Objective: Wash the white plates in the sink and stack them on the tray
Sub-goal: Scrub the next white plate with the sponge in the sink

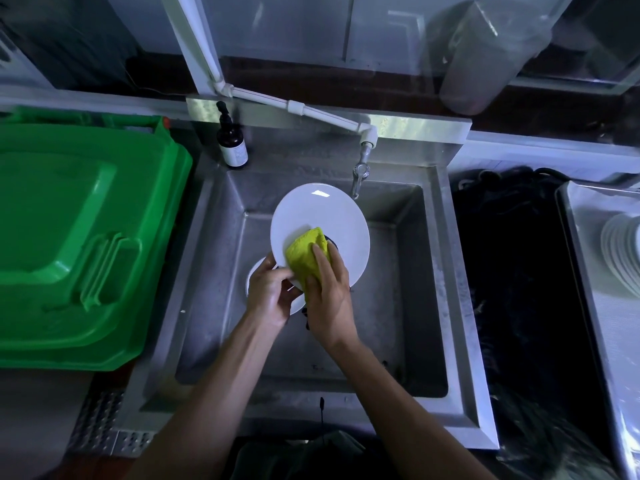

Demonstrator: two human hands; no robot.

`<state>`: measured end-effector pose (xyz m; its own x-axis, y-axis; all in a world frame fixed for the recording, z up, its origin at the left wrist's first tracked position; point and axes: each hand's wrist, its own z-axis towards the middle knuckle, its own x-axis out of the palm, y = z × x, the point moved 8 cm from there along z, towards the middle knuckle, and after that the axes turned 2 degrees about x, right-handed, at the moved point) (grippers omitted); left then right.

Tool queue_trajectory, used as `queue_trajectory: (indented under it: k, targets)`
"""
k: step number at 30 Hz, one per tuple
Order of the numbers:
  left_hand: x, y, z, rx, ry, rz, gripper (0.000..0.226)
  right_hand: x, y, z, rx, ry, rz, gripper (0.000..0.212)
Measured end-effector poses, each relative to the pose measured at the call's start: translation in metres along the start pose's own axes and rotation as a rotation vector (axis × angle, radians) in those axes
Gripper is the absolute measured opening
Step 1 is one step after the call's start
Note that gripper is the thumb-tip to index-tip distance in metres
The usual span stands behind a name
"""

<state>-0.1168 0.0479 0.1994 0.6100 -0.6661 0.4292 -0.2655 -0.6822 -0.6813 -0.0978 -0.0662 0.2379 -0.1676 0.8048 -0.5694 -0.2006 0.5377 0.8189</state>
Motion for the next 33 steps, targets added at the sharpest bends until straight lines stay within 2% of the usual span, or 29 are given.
queue_trajectory:
  k: [4,9,22,33]
  targets:
    - [-0.007,-0.006,0.0,0.033,-0.003,0.02,0.049,0.004,0.004,-0.005,-0.017,0.012,0.008,0.055]
    - [-0.014,-0.01,-0.003,0.068,0.004,0.012,0.055,-0.005,0.004,-0.011,-0.143,0.02,-0.104,0.049]
    - [-0.024,-0.013,-0.001,0.016,0.002,0.099,0.034,-0.042,-0.023,0.045,-0.052,-0.048,-0.244,0.05]
    - [-0.024,-0.015,-0.006,0.009,0.093,0.265,0.048,-0.035,0.0,0.081,-0.141,0.001,-0.28,0.057]
